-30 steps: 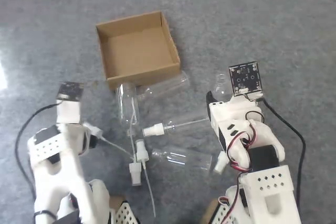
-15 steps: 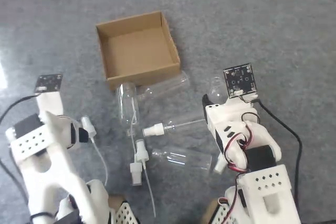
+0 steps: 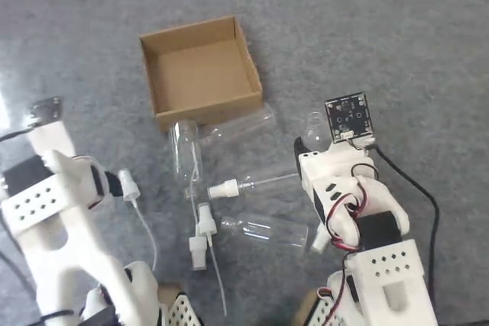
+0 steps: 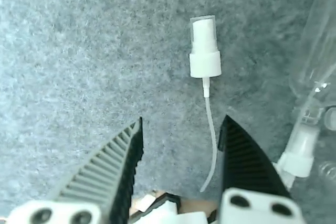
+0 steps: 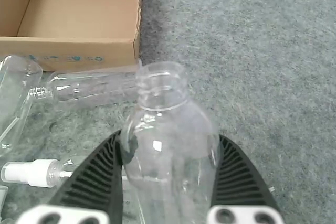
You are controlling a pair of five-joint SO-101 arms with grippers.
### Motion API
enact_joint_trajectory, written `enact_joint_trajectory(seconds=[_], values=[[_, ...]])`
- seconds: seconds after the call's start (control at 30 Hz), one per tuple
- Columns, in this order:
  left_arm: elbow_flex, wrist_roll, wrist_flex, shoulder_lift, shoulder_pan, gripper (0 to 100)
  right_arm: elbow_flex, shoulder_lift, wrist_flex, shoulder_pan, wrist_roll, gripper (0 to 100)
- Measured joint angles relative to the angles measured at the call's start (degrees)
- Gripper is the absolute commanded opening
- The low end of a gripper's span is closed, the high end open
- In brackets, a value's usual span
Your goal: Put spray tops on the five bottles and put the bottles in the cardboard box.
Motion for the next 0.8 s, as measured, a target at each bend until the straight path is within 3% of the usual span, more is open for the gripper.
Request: enact_joint_trajectory(seconds=[0.33, 0.8], values=[[0.0, 7.4, 0.0, 0.0, 0.0, 22, 0.0, 0.0, 0.0, 0.0, 0.0, 8.0], [4.5, 13.5, -8.0, 0.0, 1.8, 23, 0.0, 0.0, 0.0, -1.9, 0.0, 8.0]])
